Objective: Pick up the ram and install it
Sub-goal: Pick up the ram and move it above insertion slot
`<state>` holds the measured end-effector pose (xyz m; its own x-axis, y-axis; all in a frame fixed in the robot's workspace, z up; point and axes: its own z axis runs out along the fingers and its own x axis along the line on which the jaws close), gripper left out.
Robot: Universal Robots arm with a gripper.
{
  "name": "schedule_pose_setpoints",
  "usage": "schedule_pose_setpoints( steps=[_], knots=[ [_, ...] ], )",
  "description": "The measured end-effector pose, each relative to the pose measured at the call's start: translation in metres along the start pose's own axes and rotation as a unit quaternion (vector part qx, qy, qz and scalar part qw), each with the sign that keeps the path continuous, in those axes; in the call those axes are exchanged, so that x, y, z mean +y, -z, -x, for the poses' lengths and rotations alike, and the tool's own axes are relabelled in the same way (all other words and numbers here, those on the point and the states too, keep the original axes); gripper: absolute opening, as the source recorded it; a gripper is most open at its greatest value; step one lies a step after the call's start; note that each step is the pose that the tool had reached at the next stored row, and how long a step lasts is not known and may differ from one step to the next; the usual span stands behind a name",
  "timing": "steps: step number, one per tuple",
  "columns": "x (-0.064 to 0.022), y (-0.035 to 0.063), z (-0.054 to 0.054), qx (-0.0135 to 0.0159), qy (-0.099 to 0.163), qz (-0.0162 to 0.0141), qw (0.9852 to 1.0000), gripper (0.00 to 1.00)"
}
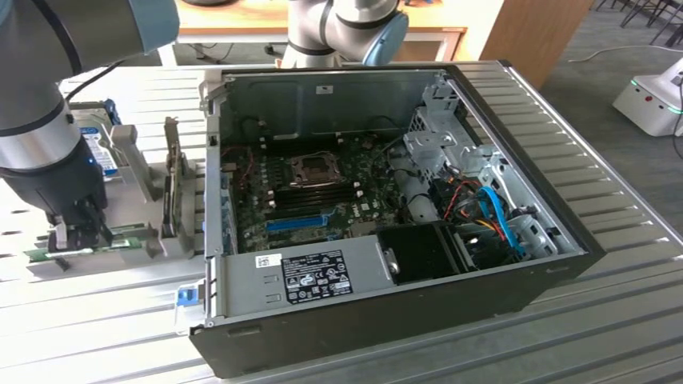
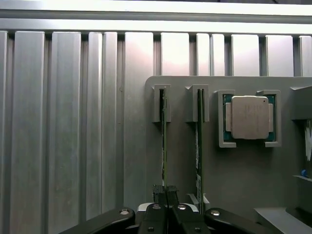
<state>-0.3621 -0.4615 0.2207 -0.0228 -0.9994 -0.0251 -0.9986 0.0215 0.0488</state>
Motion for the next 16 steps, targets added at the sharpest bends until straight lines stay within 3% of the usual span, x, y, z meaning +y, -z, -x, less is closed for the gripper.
schedule_pose_setpoints(
  steps=[16],
  knots=[
    [-0.0029, 0.0378, 0.001, 0.0003, 0.000, 0.0037, 1.0000, 0.11]
  ],
)
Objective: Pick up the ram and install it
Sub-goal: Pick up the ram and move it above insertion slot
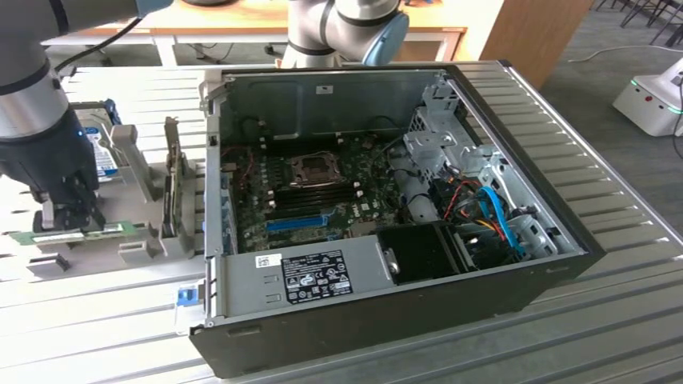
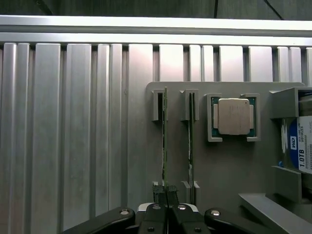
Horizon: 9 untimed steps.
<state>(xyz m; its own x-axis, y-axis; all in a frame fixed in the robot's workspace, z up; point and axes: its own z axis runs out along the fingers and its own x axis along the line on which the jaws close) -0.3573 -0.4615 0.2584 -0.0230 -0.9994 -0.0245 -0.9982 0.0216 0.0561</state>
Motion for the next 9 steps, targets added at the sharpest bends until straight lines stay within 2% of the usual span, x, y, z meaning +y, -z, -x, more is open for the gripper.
schedule_pose_setpoints(
  steps=[9],
  knots=[
    [-0.0010, 0.0265, 0.001, 0.0004, 0.000, 0.0019, 1.0000, 0.11]
  ],
)
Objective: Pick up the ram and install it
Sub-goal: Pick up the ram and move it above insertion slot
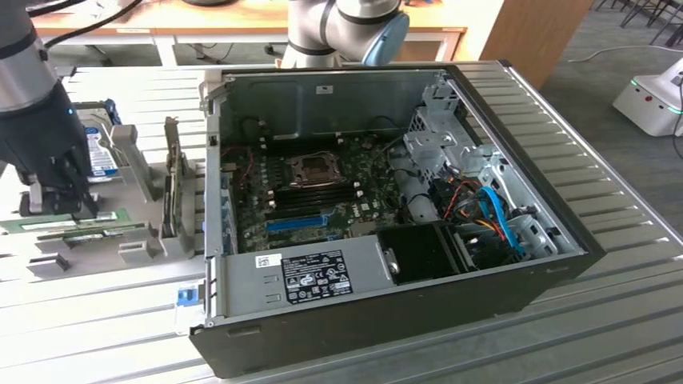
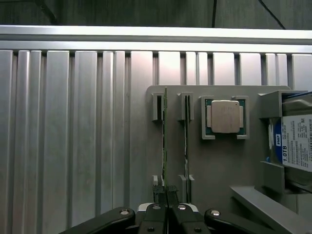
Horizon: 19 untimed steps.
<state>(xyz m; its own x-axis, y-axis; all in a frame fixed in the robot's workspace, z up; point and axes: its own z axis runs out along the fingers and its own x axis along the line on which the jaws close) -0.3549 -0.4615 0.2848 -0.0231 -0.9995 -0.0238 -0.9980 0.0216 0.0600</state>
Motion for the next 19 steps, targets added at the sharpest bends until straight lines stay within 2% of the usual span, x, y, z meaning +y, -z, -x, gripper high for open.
schedule_pose_setpoints(
  steps=[11, 19],
  knots=[
    [-0.0009, 0.0309, 0.001, 0.0007, 0.000, 0.0018, 1.0000, 0.11],
    [-0.0014, 0.0485, 0.001, 0.0013, 0.000, 0.0029, 1.0000, 0.11]
  ],
)
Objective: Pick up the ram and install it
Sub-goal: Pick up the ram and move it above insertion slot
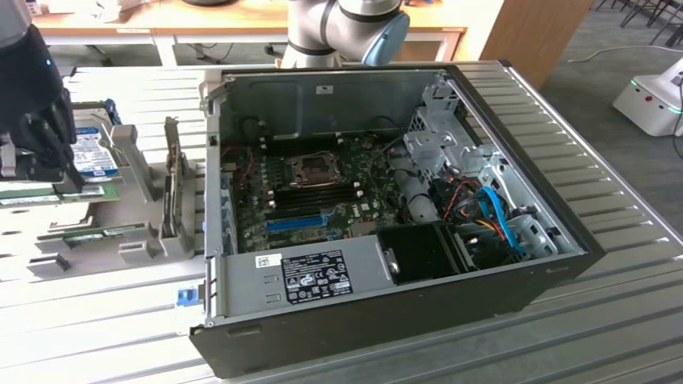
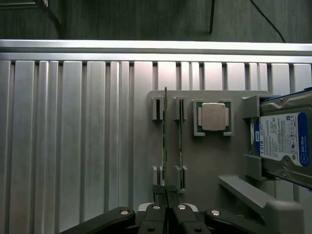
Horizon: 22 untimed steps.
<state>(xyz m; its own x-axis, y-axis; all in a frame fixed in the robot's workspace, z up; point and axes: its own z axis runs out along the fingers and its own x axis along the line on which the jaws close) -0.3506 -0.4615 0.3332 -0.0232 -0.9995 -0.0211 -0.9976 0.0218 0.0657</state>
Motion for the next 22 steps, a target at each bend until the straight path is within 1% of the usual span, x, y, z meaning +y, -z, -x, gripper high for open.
schedule_pose_setpoints(
  steps=[13, 22],
  knots=[
    [-0.0004, 0.0307, 0.001, 0.0003, 0.000, 0.0012, 1.0000, 0.11],
    [-0.0002, 0.0481, 0.001, 0.0004, 0.000, 0.0017, 1.0000, 0.11]
  ],
)
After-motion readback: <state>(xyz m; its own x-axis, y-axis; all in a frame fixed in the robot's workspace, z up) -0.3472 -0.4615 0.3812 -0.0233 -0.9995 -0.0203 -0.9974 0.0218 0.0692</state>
